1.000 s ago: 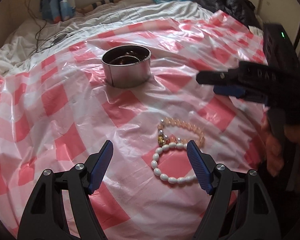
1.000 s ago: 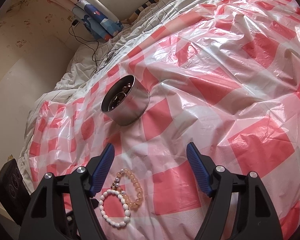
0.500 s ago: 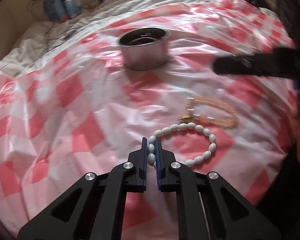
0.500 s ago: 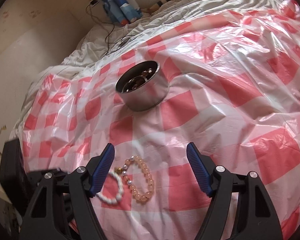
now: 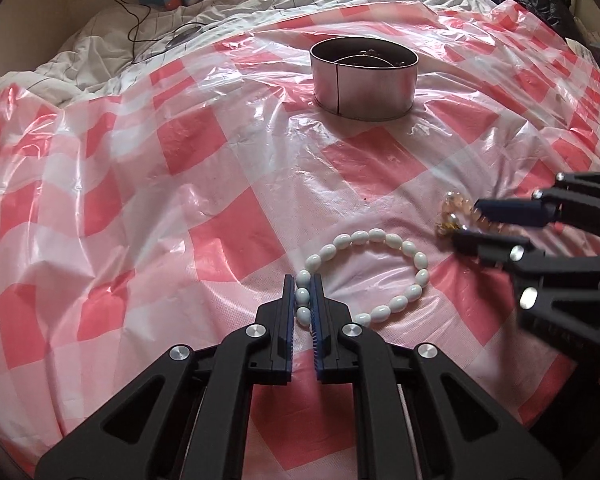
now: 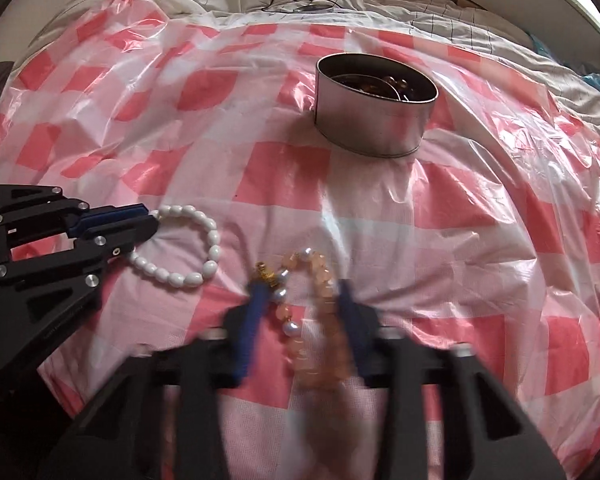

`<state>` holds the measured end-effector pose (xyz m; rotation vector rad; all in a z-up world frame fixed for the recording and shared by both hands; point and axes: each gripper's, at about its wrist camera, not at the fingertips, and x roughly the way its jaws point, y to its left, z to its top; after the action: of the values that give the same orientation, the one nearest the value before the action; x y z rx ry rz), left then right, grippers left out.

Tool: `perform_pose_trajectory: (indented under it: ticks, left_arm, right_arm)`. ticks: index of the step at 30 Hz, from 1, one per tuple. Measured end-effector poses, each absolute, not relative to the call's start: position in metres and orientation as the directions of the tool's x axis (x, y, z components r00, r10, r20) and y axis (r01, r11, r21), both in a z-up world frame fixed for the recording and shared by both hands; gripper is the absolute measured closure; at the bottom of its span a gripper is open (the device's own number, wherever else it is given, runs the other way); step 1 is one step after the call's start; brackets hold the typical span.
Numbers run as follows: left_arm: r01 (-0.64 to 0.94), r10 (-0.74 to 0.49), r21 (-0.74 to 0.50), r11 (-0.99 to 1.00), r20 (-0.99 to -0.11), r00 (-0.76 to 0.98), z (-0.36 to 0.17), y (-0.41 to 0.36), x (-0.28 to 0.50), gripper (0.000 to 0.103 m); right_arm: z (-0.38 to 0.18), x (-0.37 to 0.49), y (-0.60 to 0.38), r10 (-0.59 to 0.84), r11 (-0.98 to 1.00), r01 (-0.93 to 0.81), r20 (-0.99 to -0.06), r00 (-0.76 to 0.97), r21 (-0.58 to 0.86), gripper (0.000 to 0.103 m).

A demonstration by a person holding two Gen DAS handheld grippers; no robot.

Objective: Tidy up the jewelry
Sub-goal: 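Close left tool on white bead bracelet while right grasps pink bead bracelet, then lift both bead bracelets and move them toward the silver tin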

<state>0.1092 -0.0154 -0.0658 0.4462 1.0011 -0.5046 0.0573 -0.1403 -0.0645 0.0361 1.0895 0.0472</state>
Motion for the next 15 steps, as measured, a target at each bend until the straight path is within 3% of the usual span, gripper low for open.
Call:
perform_pose_trajectory:
  ticks: [1, 8, 15]
  left_arm:
    - [0.588, -0.193, 0.122, 0.799, -0.875, 0.444, -0.066, -0.016, 0.109, 0.096]
    - [0.588, -0.192, 0.12, 0.8, -0.877, 0.44, -0.067, -0.017, 0.11, 0.096]
    - [0.584, -0.213, 0.1, 0.805, -0.871, 0.443, -0.064, -0.019, 0.11, 0.096]
  right_arm:
    - [-0.064, 0.057, -0.143, 0.069, 0.997, -0.012, -0.882, 0.467, 0.072, 0.095]
    - [-0.057, 0.049, -0.209, 0.336, 0.867, 0.134, -0.762, 0.554, 0.48, 0.095]
    - [-0.046, 0.036, -0.241, 0.452, 0.726, 0.118, -0.6, 0.66, 0.677, 0.095]
